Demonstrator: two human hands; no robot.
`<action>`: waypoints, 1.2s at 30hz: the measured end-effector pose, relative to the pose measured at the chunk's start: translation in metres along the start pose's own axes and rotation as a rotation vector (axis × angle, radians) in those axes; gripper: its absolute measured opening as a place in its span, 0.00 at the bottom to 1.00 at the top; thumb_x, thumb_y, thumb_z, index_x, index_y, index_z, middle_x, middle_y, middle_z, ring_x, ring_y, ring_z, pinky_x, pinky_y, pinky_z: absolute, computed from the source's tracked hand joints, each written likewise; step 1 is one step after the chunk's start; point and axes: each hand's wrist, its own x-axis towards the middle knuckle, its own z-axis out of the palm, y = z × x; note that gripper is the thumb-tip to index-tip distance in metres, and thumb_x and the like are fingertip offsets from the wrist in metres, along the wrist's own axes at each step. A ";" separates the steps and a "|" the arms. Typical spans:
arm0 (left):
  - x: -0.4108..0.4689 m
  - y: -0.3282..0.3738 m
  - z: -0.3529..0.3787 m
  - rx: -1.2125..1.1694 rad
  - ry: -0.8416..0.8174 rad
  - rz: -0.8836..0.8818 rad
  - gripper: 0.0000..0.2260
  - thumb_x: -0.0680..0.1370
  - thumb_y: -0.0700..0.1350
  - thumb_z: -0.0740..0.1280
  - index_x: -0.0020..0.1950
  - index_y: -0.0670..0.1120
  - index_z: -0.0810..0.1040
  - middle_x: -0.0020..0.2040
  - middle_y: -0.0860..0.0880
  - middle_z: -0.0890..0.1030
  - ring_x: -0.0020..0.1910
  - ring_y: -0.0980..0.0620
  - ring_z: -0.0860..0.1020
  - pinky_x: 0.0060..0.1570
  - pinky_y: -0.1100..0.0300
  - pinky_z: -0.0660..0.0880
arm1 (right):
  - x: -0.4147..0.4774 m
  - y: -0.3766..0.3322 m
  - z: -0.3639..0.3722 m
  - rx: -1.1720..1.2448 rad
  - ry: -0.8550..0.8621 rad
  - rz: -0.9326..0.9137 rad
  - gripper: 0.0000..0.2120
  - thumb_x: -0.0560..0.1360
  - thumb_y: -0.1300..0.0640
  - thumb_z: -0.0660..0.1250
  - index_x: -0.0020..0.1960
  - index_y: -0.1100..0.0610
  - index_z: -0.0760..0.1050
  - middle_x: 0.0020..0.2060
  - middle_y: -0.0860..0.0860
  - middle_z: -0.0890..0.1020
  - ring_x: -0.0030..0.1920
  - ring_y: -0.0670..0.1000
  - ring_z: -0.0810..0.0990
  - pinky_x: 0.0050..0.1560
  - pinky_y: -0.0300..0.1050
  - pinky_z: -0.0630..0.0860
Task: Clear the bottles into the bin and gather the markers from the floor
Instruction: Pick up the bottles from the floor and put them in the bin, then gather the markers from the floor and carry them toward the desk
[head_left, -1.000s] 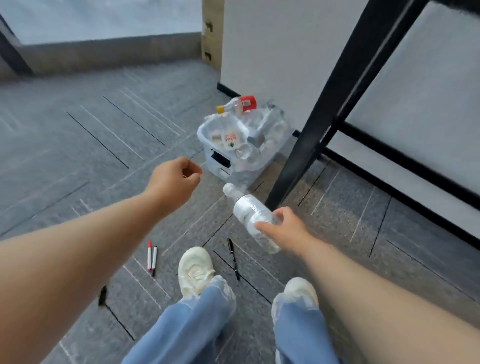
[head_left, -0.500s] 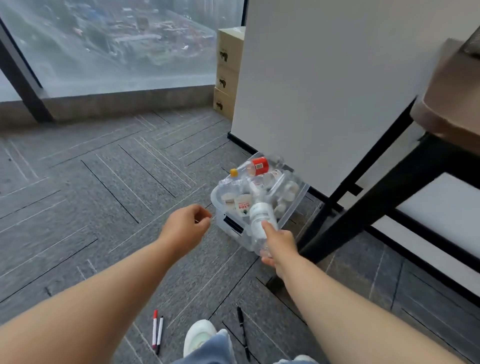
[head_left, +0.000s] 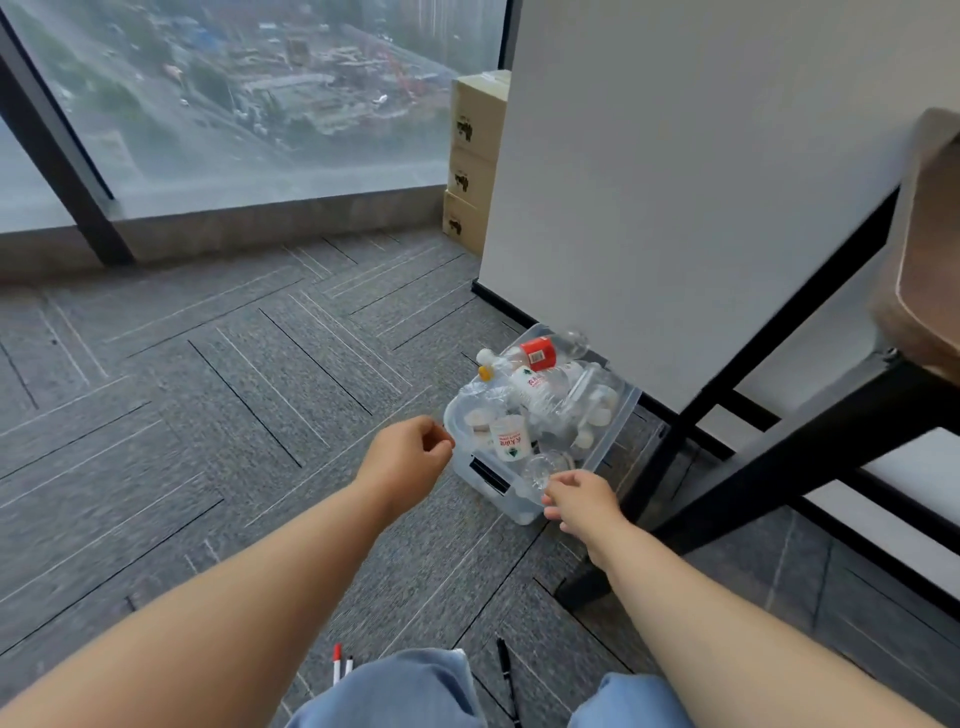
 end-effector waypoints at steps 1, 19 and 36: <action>-0.003 -0.002 -0.003 0.001 0.003 -0.006 0.07 0.78 0.43 0.62 0.49 0.43 0.79 0.41 0.48 0.79 0.39 0.49 0.75 0.45 0.51 0.77 | -0.005 -0.002 0.002 -0.003 -0.012 -0.010 0.04 0.77 0.61 0.61 0.48 0.58 0.74 0.37 0.51 0.78 0.35 0.48 0.75 0.34 0.38 0.70; -0.207 -0.080 -0.060 -0.067 0.183 -0.081 0.05 0.77 0.42 0.63 0.45 0.45 0.78 0.37 0.50 0.76 0.38 0.50 0.74 0.40 0.58 0.71 | -0.179 0.022 0.059 -0.076 -0.184 -0.270 0.06 0.78 0.60 0.60 0.42 0.56 0.71 0.34 0.50 0.78 0.31 0.46 0.75 0.31 0.36 0.68; -0.278 -0.180 -0.004 -0.044 0.125 -0.222 0.08 0.77 0.43 0.63 0.51 0.42 0.80 0.45 0.44 0.81 0.46 0.45 0.78 0.44 0.58 0.72 | -0.208 0.143 0.117 -0.050 -0.221 -0.182 0.11 0.78 0.64 0.60 0.37 0.56 0.69 0.33 0.53 0.77 0.26 0.44 0.76 0.24 0.32 0.70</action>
